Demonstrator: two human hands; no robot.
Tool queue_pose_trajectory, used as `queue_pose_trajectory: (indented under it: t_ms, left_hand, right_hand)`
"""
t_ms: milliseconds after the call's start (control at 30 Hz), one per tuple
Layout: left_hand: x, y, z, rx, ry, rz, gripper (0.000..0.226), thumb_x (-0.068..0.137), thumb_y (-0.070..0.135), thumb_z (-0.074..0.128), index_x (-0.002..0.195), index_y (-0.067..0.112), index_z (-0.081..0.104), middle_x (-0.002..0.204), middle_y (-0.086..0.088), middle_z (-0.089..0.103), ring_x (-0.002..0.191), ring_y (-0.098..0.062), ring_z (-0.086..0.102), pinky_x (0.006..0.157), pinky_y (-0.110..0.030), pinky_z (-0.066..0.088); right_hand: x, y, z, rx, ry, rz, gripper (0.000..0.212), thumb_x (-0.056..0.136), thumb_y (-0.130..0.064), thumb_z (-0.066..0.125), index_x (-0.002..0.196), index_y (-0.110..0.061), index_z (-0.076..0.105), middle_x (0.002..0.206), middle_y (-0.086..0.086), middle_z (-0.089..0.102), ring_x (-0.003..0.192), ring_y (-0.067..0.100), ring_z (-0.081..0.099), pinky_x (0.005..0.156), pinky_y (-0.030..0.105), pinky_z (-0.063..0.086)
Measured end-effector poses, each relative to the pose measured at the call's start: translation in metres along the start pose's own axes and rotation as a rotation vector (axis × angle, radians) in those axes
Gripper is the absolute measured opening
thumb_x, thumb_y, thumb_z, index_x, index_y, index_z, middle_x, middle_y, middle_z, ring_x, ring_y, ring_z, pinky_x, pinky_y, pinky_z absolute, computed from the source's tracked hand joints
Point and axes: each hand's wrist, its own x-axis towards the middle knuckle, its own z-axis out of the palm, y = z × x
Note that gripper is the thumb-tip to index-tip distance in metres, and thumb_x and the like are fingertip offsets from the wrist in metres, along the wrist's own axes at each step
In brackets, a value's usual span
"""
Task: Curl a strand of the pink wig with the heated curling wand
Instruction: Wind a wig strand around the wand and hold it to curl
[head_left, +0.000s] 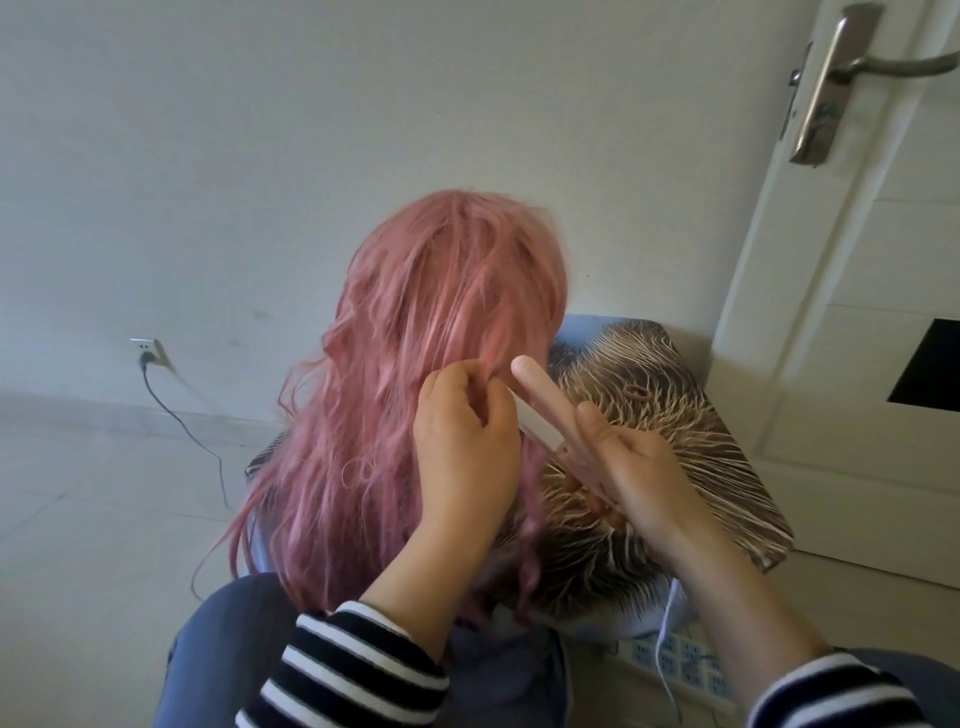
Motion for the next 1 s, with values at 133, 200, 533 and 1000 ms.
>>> queue_pose_trajectory:
  t_ms: [133,200,533,1000]
  left_hand:
    - [-0.003,0.010,-0.005,0.004,-0.013,0.060,0.023,0.090,0.031,0.048,0.098,0.019,0.065,0.086,-0.008,0.066,0.072,-0.021,0.056,0.066,-0.026,0.042]
    - [-0.005,0.014,-0.008,0.029,-0.008,0.085,0.023,0.090,0.030,0.048,0.103,0.025,0.067,0.079,0.001,0.069,0.072,-0.018,0.061,0.074,-0.034,0.050]
    - [-0.005,0.009,-0.008,0.170,0.018,0.184,0.014,0.084,0.031,0.059,0.088,0.028,0.072,0.064,0.015,0.060,0.072,-0.013,0.060,0.085,-0.051,0.046]
    - [0.000,-0.008,0.002,0.238,-0.046,0.270,0.017,0.080,0.025,0.058,0.091,0.020,0.069,0.086,0.004,0.062,0.081,-0.022,0.059,0.073,-0.045,0.050]
  right_hand:
    - [0.008,-0.009,0.001,0.013,-0.028,-0.021,0.076,0.082,-0.066,0.041,0.069,0.005,0.064,0.057,0.028,0.059,0.042,0.021,0.048,0.045,0.028,0.035]
    - [0.015,-0.014,0.001,0.007,-0.017,-0.036,0.080,0.079,-0.071,0.041,0.073,0.007,0.063,0.057,0.029,0.058,0.044,0.021,0.049,0.047,0.029,0.035]
    - [0.050,-0.043,-0.008,0.019,-0.098,-0.067,0.077,0.077,-0.069,0.046,0.074,0.005,0.067,0.070,0.030,0.066,0.048,0.022,0.051,0.041,0.021,0.037]
    - [0.078,-0.055,-0.019,0.079,-0.285,0.033,0.053,0.051,-0.058,0.072,0.077,-0.012,0.071,0.065,0.005,0.069,0.049,0.015,0.050,0.046,0.025,0.037]
